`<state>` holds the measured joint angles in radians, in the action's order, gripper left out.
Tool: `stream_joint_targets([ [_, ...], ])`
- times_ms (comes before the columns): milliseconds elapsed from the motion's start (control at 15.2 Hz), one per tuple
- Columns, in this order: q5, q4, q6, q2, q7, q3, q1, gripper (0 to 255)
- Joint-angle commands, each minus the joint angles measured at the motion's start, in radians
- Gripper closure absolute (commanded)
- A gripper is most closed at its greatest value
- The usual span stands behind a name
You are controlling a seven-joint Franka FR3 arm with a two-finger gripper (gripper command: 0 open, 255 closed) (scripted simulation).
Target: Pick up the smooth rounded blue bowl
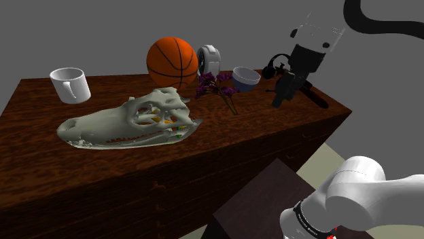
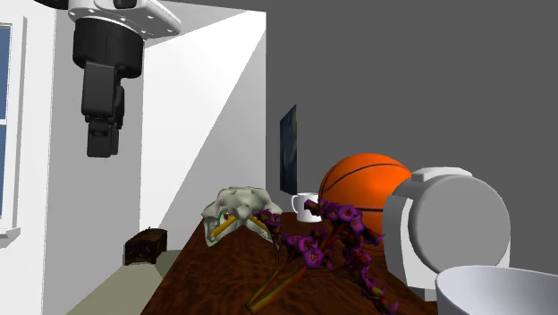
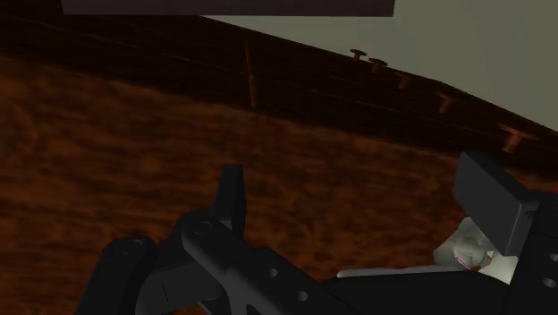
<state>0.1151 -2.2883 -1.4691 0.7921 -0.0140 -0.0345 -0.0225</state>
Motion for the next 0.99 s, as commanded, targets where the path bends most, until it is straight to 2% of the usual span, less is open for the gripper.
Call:
stream_joint_targets([
  [0,0.0,0.0,0.0,0.0,0.0,0.0,0.0,0],
  [462,-0.067,0.058,-0.109,-0.172,-0.128,0.11,0.037,0],
  [924,-0.093,0.175,-0.196,-0.378,-0.251,0.211,0.064,0],
])
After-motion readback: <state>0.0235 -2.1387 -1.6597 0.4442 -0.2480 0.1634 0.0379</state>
